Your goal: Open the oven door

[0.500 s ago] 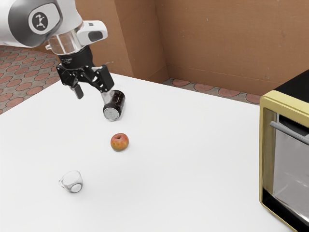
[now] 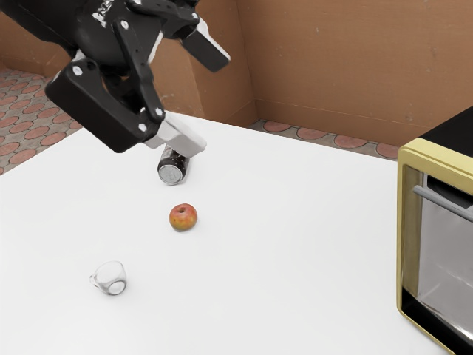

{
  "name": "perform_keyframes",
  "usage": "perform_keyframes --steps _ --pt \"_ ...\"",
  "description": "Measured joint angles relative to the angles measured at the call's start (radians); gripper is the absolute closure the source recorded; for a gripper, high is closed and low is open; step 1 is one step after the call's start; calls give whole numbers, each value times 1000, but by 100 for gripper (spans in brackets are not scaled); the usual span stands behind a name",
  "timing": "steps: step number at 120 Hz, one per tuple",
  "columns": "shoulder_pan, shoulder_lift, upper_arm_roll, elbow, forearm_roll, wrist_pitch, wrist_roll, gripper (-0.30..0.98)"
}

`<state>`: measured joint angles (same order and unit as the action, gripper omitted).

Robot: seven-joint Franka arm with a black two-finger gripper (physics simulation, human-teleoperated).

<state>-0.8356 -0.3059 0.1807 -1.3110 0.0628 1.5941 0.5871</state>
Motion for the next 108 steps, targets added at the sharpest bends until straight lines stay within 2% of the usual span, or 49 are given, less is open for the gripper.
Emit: perform_keyframes --steps 14,22,37,60,81,108 --pt "0 15 -134 -104 27 113 229 0" --pt "-2 47 -171 -125 44 162 338 0" --pt "0 123 -187 -119 62 210 505 0" --pt "0 59 -234 -247 80 238 698 0" --pt "1 44 -248 -331 86 287 823 0" --pt "1 93 -248 -332 88 332 937 0"
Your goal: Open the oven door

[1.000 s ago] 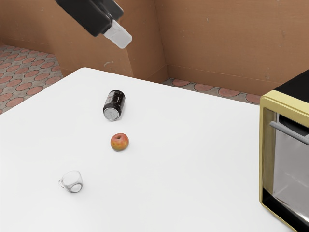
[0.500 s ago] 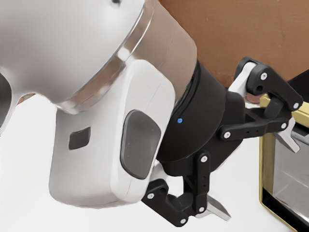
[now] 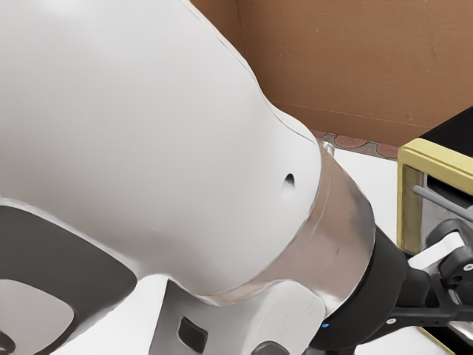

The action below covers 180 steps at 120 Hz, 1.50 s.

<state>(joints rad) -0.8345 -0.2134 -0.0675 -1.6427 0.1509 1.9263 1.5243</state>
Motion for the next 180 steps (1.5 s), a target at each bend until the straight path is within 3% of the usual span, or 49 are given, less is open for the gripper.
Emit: perform_keyframes --steps 29,55,73,115,145,180 --pt "0 91 -9 104 -1 14 83 0" --pt "1 97 -7 47 4 24 120 0" --pt "10 103 30 50 10 32 86 0" --pt "12 294 80 261 -32 -11 -3 0" --pt "14 316 142 280 -69 -20 -60 0" --pt "10 314 149 271 -130 -11 -153 0"
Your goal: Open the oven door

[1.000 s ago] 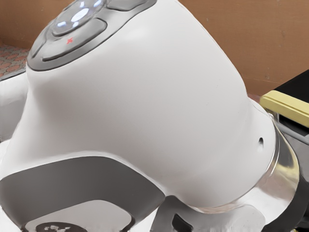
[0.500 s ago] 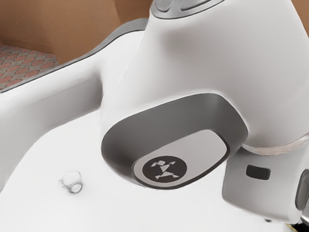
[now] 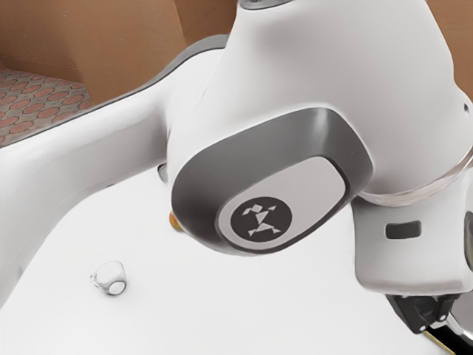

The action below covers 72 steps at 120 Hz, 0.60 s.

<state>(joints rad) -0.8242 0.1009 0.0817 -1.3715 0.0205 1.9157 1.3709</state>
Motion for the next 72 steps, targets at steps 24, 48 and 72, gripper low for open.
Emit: perform_keyframes --steps 24,48,72 --pt "3 9 4 6 -6 2 -81 0" --pt "18 63 6 60 -7 3 -140 0" --pt "30 79 7 83 -7 -2 -179 0"
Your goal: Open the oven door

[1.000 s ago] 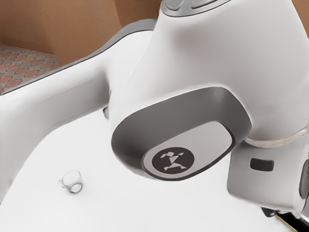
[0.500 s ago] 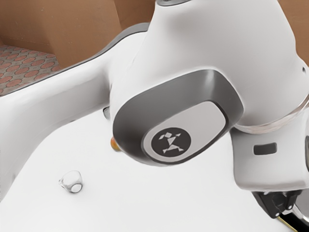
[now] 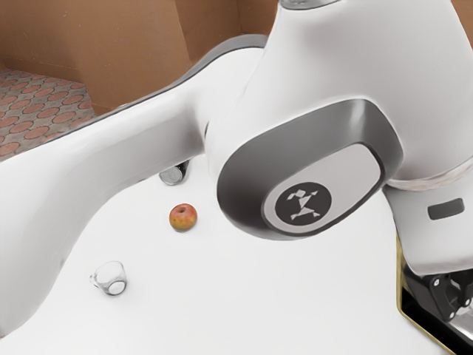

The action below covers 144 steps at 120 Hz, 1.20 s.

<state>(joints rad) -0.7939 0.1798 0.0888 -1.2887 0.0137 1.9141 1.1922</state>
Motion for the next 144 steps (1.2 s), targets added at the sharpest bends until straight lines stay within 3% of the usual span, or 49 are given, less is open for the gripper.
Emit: perform_keyframes --steps 33,45,69,77,81,85,89,95,97,100,104,110,115,119,124,130,136,144 --pt "28 26 -1 15 -3 -5 -33 0" --pt "28 34 -1 16 -5 -4 -41 -6" --pt "29 32 -2 9 -8 -5 -54 0" --pt "26 -30 -8 -65 -3 1 -58 2" --pt "29 -132 -26 -203 11 26 -60 -1" --pt "51 -274 -72 -395 41 63 -63 0" --pt "84 -496 -194 -650 96 101 -72 0" --pt "-30 -825 -558 -860 160 78 -98 0" --pt "-106 -903 -658 -839 182 45 -109 0" --pt "-173 -970 -762 -688 246 -25 -126 0" --pt "-198 -982 -800 -438 348 -114 -141 0" --pt "-200 -934 -670 -184 462 -223 -158 0" --pt "-193 -831 -401 -10 509 -300 -173 0" --pt "-194 -714 -116 117 519 -353 -192 0" --pt "-198 -541 279 217 468 -404 -228 0" --pt "-188 -361 629 244 360 -448 -276 0" --pt "-149 -243 803 202 257 -473 -327 0" --pt "-80 -167 886 30 109 -464 -391 0"
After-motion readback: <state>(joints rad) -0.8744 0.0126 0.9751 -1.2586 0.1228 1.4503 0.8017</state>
